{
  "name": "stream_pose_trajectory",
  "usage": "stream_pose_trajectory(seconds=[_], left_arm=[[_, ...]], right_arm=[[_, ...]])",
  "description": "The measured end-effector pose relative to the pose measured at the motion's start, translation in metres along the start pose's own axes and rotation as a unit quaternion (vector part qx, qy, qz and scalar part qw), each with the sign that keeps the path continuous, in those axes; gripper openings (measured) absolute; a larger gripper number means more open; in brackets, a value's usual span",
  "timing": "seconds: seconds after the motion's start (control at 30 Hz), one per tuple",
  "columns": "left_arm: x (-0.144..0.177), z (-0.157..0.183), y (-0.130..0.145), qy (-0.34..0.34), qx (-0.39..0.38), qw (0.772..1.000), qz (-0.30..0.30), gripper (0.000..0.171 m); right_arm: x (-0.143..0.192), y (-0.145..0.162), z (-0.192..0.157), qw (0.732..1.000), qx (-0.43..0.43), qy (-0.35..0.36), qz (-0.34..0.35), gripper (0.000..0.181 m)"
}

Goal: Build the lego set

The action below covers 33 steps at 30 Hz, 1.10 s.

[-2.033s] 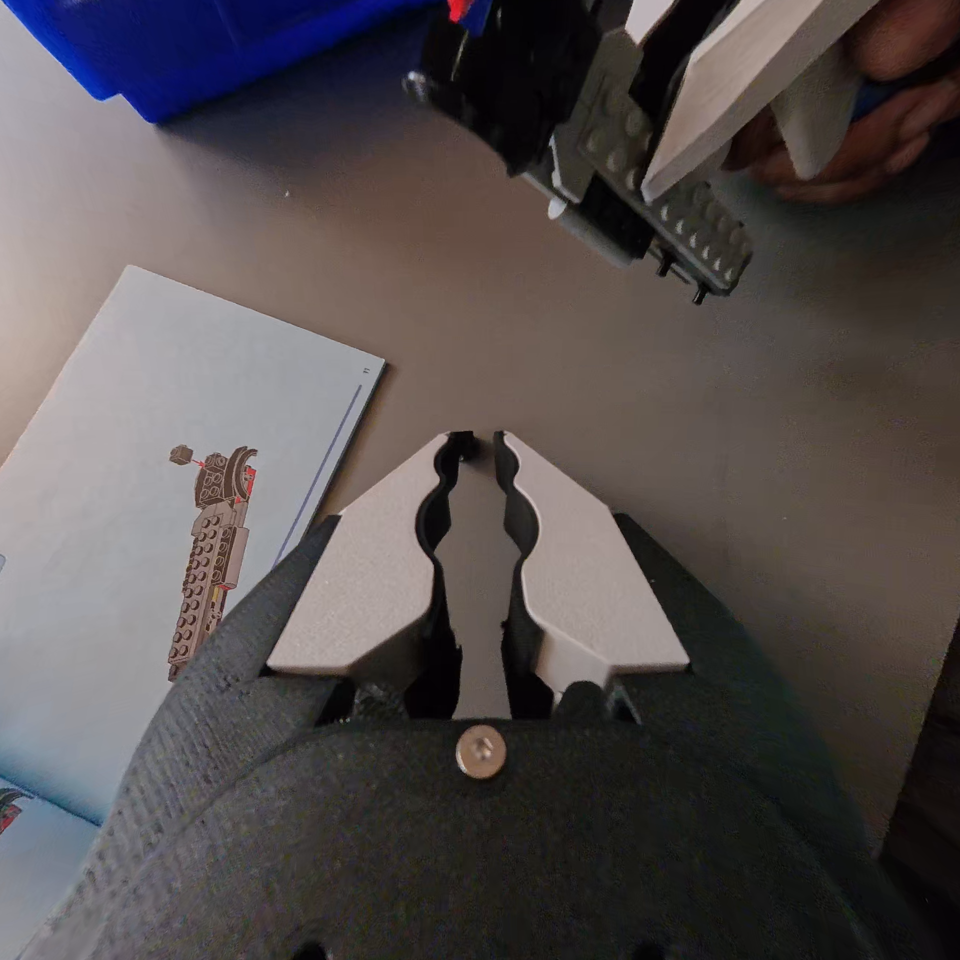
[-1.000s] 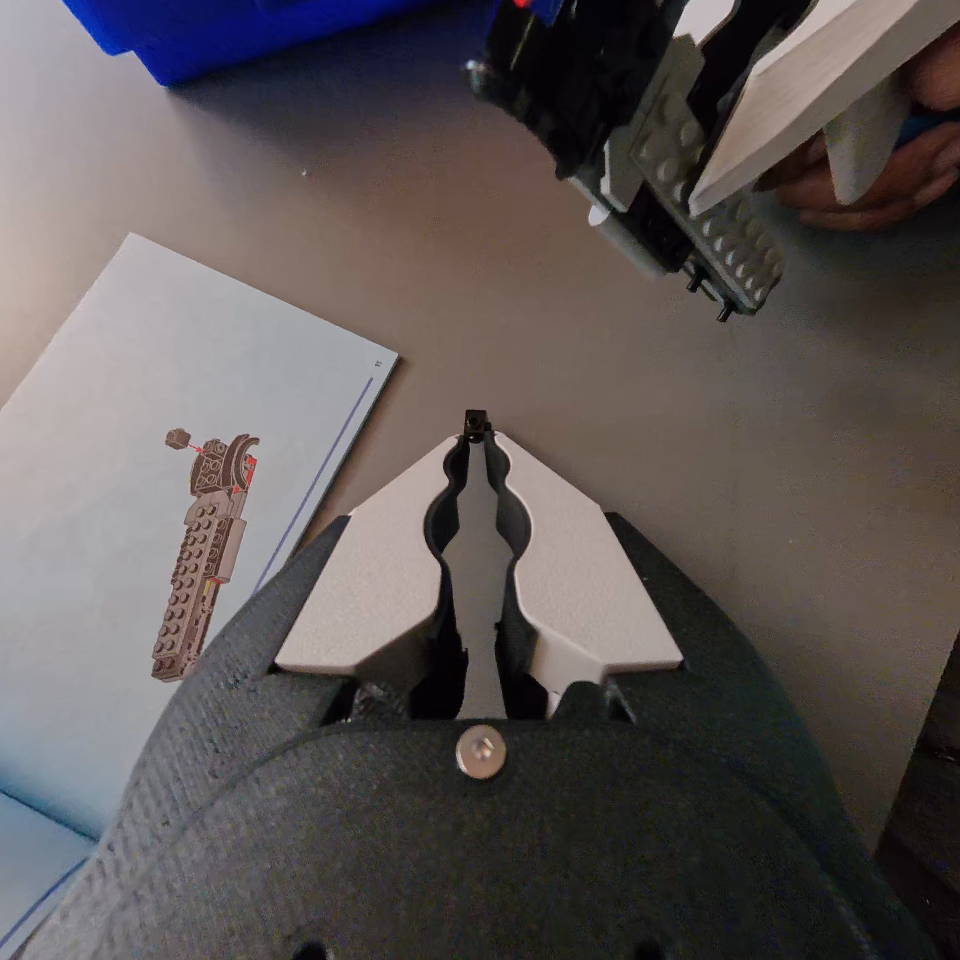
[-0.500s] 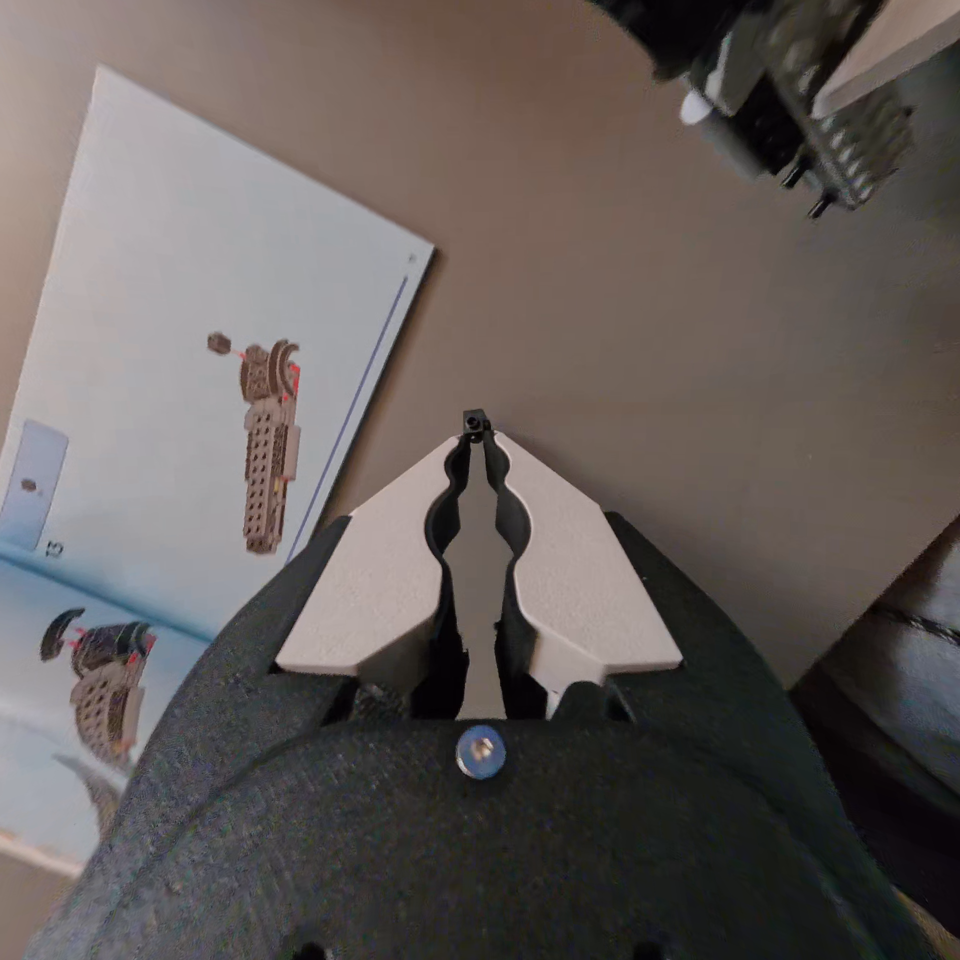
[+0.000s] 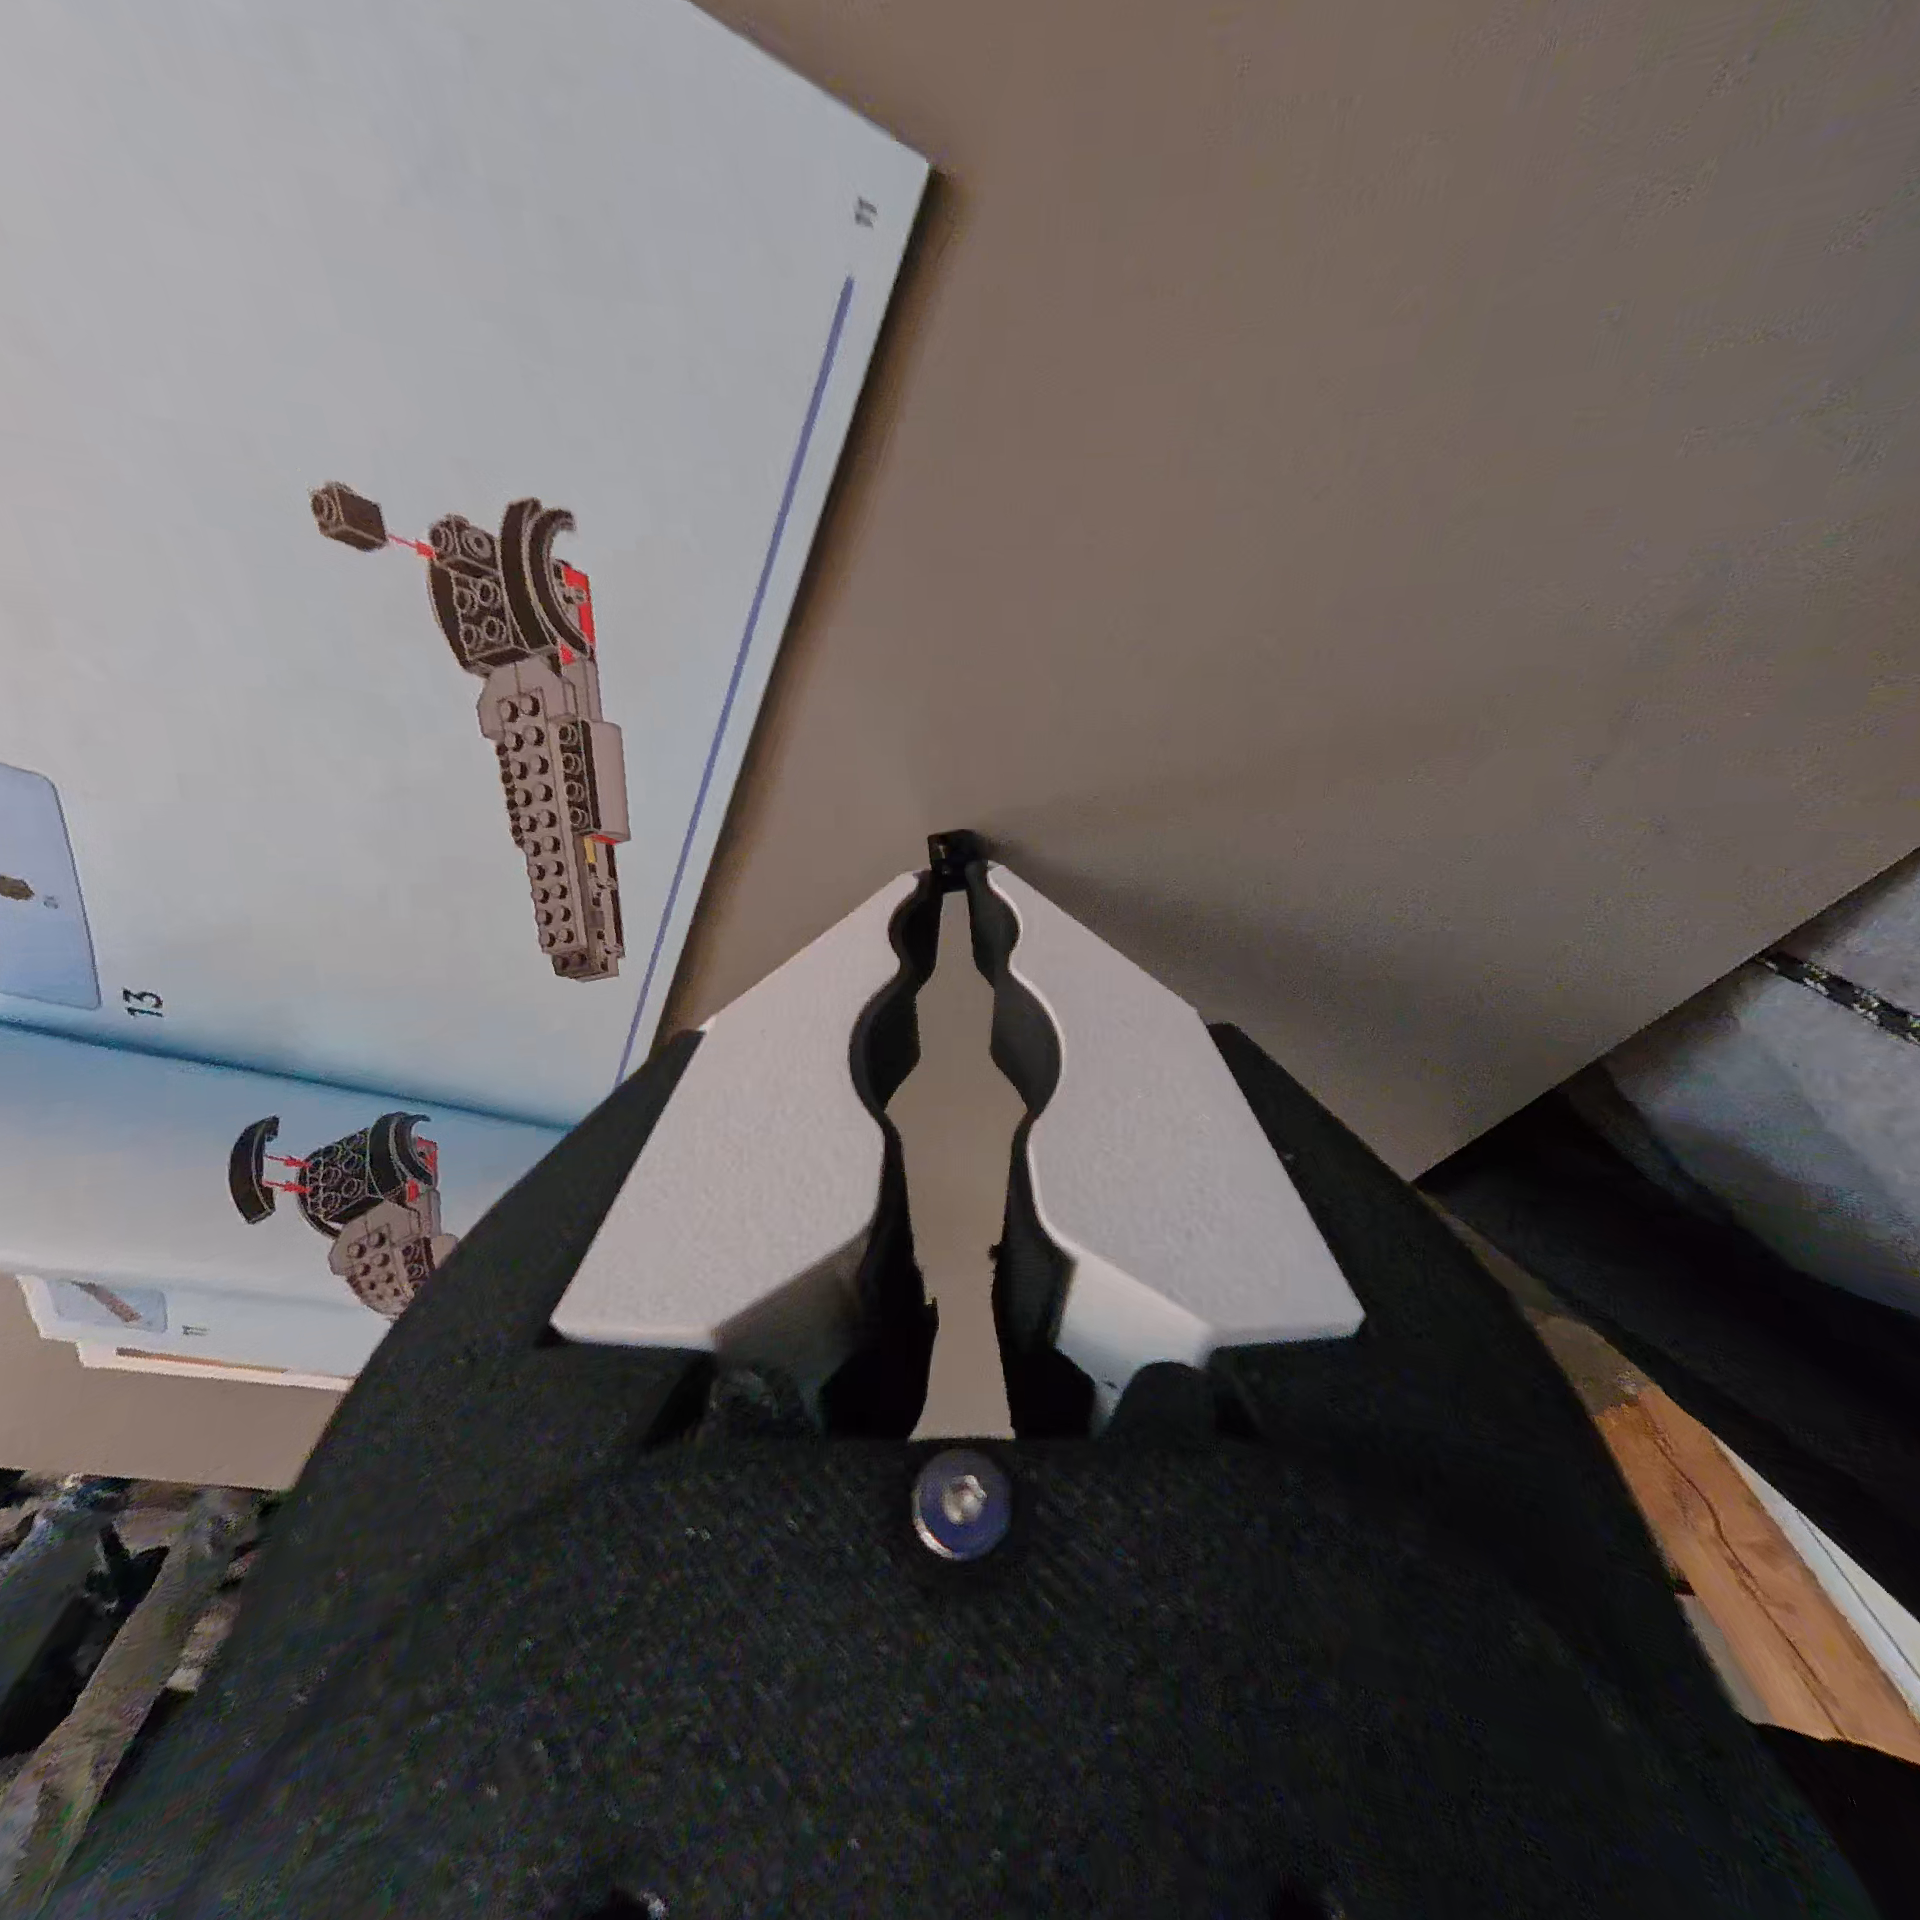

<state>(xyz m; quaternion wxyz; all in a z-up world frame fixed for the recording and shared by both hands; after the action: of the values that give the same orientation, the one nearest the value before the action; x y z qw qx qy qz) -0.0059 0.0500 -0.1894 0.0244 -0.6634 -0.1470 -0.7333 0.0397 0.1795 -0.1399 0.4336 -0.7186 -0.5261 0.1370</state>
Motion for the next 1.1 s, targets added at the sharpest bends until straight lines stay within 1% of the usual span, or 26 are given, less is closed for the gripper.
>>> stream_pose_trajectory(seconds=[0.2, 0.4, 0.5, 0.6, 0.8, 1.1], left_arm=[[0.001, 0.001, -0.005, 0.020, 0.006, 1.000, 0.011, 0.008], [0.011, -0.002, 0.000, 0.032, -0.017, 0.998, 0.054, 0.016], [0.004, -0.015, 0.007, 0.033, -0.008, 0.997, 0.068, 0.015], [-0.006, -0.016, 0.011, 0.042, -0.006, 0.996, 0.082, 0.014], [-0.009, -0.012, 0.007, 0.038, -0.004, 0.993, 0.116, 0.010], [-0.009, 0.002, 0.002, 0.052, -0.008, 0.990, 0.129, 0.007]], right_arm=[[0.000, 0.000, -0.001, 1.000, 0.001, -0.001, -0.001, 0.022], [0.000, 0.001, -0.001, 1.000, 0.002, -0.001, -0.002, 0.022], [0.000, 0.001, -0.001, 1.000, 0.002, -0.001, -0.002, 0.022], [0.000, 0.001, -0.001, 1.000, 0.001, -0.001, -0.002, 0.022], [-0.001, 0.001, 0.000, 1.000, 0.000, -0.001, -0.002, 0.022], [-0.001, 0.000, 0.000, 1.000, 0.000, -0.003, -0.001, 0.022]])
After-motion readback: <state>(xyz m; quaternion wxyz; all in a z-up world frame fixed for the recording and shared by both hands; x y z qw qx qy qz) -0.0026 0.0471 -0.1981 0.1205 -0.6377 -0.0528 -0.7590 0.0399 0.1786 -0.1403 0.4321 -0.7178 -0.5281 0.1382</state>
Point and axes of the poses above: each gripper's, where its closed fingertips meet, x back along the fingers, y out of its underside, z = x × y across the jaws, the point moved 1 cm from there along x, back along the fingers, and after that the axes turned 4 degrees about -z, right-handed, at the moved point
